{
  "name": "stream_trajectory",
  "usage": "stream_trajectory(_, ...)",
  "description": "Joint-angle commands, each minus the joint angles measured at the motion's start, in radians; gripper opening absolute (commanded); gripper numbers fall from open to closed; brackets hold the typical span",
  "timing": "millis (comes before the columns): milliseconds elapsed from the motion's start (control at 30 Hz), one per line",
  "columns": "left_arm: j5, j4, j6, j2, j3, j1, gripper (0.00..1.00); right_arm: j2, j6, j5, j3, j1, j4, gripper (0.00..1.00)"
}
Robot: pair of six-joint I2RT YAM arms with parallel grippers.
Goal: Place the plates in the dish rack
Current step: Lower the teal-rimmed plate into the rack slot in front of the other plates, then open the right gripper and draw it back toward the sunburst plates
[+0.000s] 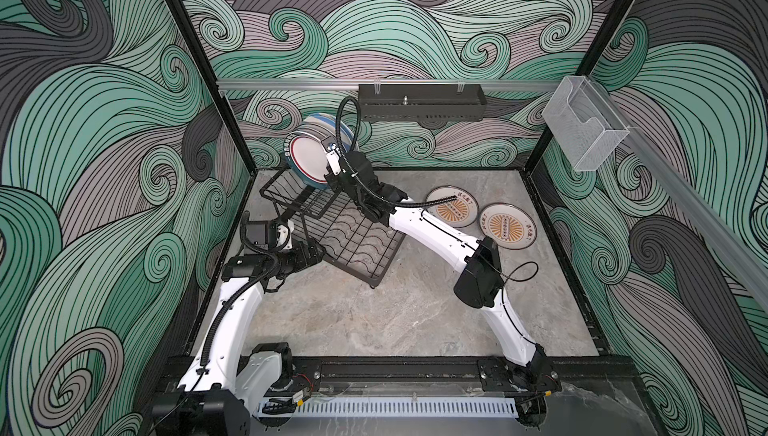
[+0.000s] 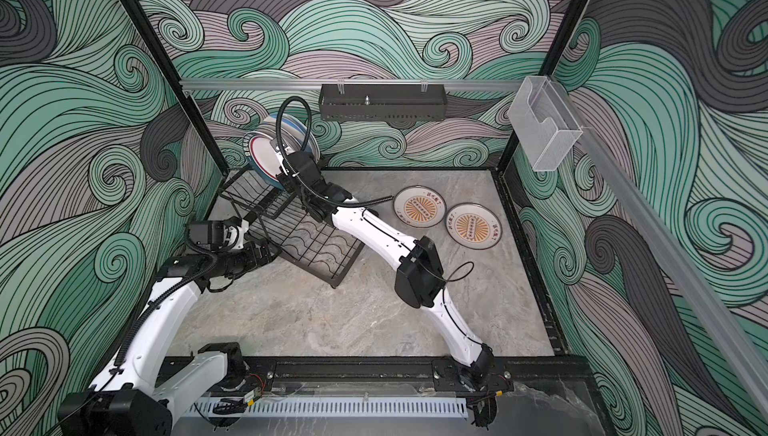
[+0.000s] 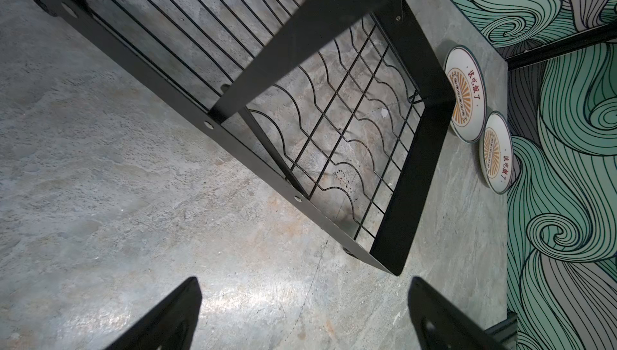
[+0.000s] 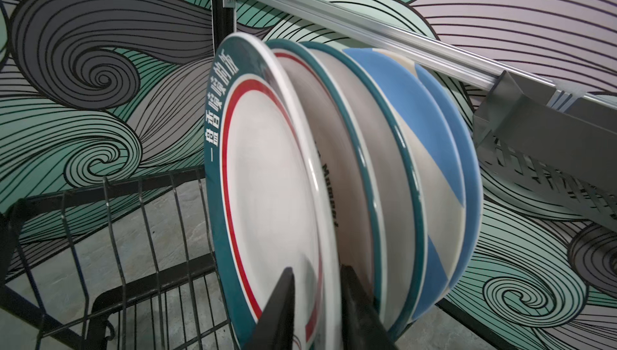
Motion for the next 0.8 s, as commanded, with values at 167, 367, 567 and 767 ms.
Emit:
stream_trajectory(167, 0.005, 0.008, 0.002, -0.039, -0.001, 0.007, 0.99, -0.141, 0.005, 0.010, -0.048, -0.018, -0.031, 0.52)
stream_trajectory(367, 0.064, 0.054, 0.025, -0.053, -0.011, 0.007, 0.99, -0.272, 0.027, -0.059, -0.156, -0.032, -0.063, 0.64)
stream_trajectory(567, 0.093, 0.078, -0.012, -0.065, -0.013, 0.007, 0.99, -0.463, 0.102, -0.149, -0.367, -0.078, -0.020, 0.70)
stream_trajectory(767, 0.001, 0.062, -0.031, -0.129, -0.007, -0.014, 0.99, -0.645, 0.170, -0.190, -0.599, -0.142, -0.029, 0.75)
